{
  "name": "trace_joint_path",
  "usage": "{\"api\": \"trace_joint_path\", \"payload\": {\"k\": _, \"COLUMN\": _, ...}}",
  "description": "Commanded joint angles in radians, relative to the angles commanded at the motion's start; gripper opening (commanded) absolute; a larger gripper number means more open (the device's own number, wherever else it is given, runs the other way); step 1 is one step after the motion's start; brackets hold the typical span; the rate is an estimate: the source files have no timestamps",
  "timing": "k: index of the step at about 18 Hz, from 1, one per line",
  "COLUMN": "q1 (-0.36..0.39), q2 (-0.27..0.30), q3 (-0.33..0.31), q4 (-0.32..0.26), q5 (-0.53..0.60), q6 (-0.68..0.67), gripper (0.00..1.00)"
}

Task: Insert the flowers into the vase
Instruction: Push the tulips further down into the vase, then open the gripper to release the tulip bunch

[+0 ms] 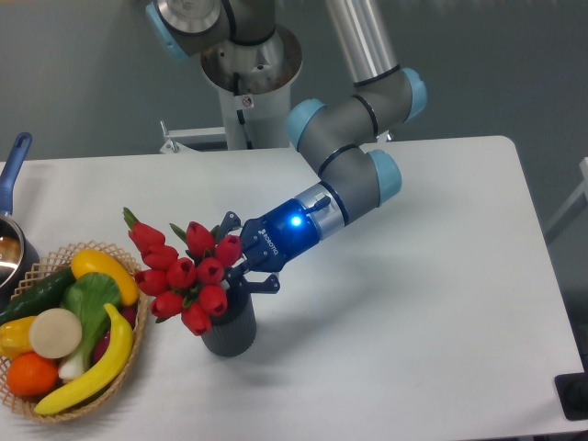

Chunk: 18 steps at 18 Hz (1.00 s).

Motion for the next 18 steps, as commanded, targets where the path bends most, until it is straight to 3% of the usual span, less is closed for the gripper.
{"api": "trace_joint_path", "payload": {"k": 4, "q1": 0.005, "q2": 0.0, "q3": -0.008, "q4": 0.0, "q5": 0.0, "q6": 0.022, "gripper": 0.16}}
{"api": "trace_joint_path", "payload": {"k": 7, "q1": 0.014, "q2": 0.0, "q3": -0.008, "q4": 0.0, "q5": 0.0, "q6": 0.049, "gripper": 0.23}}
{"api": "trace_joint_path", "payload": {"k": 13, "q1": 0.025, "q2": -0.006, "q3": -0.008, "q4": -0.002, "q5": 0.0, "q6": 0.117, "gripper": 0.47}}
{"api": "trace_joint_path", "payload": {"k": 18, "q1": 0.028, "q2": -0.008, "q3": -0.009, "q4": -0.002, "q5": 0.0, "q6": 0.121, "gripper": 0.5}}
